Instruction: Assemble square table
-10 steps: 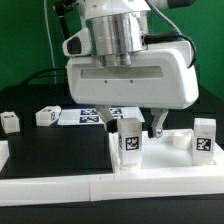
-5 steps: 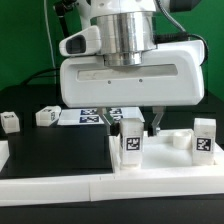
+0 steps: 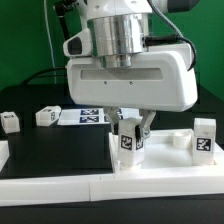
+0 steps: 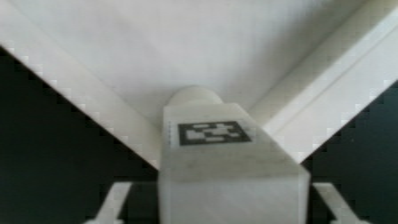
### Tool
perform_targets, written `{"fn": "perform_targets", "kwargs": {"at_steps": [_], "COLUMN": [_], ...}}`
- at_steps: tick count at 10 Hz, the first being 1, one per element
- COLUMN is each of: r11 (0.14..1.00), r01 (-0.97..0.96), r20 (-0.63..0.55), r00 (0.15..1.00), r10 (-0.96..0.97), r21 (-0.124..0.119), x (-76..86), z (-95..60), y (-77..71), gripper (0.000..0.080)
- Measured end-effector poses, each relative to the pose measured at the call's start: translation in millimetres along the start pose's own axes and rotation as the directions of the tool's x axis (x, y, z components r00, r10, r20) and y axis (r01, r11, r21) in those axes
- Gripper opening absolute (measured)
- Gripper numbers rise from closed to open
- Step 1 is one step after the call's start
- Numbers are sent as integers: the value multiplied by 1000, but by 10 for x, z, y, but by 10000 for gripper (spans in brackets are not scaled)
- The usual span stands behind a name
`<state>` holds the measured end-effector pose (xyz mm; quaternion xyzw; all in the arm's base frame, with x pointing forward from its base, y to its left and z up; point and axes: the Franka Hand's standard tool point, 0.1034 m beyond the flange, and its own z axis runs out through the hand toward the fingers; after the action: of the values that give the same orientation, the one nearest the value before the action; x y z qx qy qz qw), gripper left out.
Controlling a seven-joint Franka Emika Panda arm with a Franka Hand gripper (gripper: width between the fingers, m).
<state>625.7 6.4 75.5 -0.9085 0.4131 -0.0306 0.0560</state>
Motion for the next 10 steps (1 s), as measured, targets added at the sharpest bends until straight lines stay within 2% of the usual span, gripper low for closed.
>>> {"fn": "perform_targets", "kwargs": {"at_steps": [1,2,4,5,7,8,9,10], "r11": [989,940,762,720,720,778,882,957], "r01": [-149,-342,-648,-694,-694,-628,-472,-290], "r20": [15,52,134,144,144,133,106,84], "r00": [989,939,755,712,712,772,877,954], "r10": [149,341,641,687,687,622,468,287], "r21": [5,4,6,2,2,8,13,20], "x": [11,12,18,13,7,0,-27,-54], "z": [8,21,33,34,37,37,36,30], "y": [18,39,33,29,27,24,8,-20], "gripper": [297,297,293,293,293,383,518,518]}}
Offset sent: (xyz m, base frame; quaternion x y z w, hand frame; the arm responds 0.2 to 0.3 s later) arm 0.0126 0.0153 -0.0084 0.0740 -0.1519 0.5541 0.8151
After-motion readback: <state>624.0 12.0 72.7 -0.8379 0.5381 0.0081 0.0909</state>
